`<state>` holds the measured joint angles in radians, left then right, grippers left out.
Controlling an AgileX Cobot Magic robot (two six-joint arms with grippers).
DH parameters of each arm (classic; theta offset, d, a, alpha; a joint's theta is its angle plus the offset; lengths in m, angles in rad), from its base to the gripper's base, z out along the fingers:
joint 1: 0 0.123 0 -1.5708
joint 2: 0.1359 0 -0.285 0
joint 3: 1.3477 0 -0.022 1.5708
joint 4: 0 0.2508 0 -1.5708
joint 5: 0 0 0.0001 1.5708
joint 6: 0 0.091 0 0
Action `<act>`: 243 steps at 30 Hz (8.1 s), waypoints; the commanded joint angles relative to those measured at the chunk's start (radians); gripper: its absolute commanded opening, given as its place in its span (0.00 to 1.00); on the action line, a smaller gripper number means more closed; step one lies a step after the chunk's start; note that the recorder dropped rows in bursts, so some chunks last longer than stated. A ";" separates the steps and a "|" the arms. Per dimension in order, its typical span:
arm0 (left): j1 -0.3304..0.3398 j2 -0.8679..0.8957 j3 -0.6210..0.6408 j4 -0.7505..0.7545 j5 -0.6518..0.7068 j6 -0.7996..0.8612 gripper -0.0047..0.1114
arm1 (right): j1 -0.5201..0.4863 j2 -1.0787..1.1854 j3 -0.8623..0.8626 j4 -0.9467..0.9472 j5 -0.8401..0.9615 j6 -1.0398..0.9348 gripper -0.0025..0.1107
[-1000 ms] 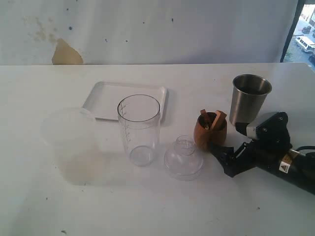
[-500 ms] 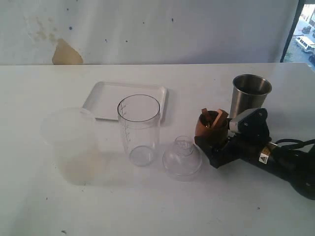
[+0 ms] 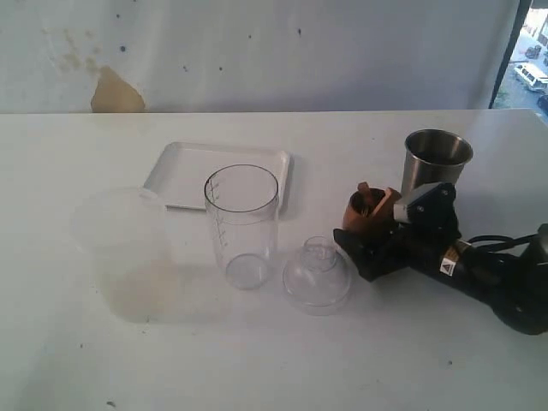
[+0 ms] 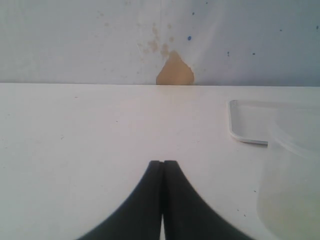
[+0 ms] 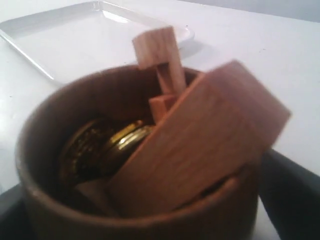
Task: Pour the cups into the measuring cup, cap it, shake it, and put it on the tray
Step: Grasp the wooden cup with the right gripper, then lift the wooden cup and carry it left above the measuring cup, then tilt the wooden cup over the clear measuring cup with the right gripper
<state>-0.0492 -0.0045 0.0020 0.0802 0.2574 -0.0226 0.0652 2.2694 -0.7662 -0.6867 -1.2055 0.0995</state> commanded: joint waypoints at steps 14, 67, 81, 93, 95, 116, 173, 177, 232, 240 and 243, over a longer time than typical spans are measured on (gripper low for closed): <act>0.002 0.004 -0.002 -0.012 -0.002 0.001 0.93 | 0.054 0.015 -0.041 0.090 0.037 0.009 0.80; 0.002 0.004 -0.002 -0.012 -0.002 0.001 0.93 | 0.100 -0.356 -0.001 0.023 0.072 0.174 0.02; 0.002 0.004 -0.002 -0.012 -0.002 0.001 0.93 | 0.256 -0.422 -0.247 0.020 0.502 0.350 0.02; 0.002 0.004 -0.002 -0.012 -0.002 0.001 0.93 | 0.264 -0.307 -0.371 -0.042 0.629 0.345 0.02; 0.002 0.004 -0.002 -0.012 -0.002 0.001 0.93 | 0.264 -0.305 -0.387 -0.033 0.621 0.349 0.02; 0.002 0.004 -0.002 -0.012 -0.002 0.001 0.93 | 0.264 -0.303 -0.399 -0.111 0.581 0.165 0.02; 0.002 0.004 -0.002 -0.012 -0.002 0.001 0.93 | 0.264 -0.348 -0.399 -0.294 0.512 -0.239 0.02; 0.002 0.004 -0.002 -0.012 -0.002 0.001 0.93 | 0.264 -0.348 -0.399 -0.294 0.508 -0.316 0.02; 0.002 0.004 -0.002 -0.012 -0.002 0.001 0.93 | 0.324 -0.364 -0.399 -0.270 0.529 -0.649 0.02; 0.002 0.004 -0.002 -0.012 -0.002 0.001 0.93 | 0.324 -0.364 -0.399 -0.268 0.551 -0.712 0.02; 0.002 0.004 -0.002 -0.012 -0.002 0.001 0.93 | 0.324 -0.364 -0.399 -0.268 0.555 -0.757 0.02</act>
<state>-0.0492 -0.0045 0.0020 0.0802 0.2574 -0.0226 0.3887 1.9170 -1.1556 -0.9725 -0.6447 -0.6203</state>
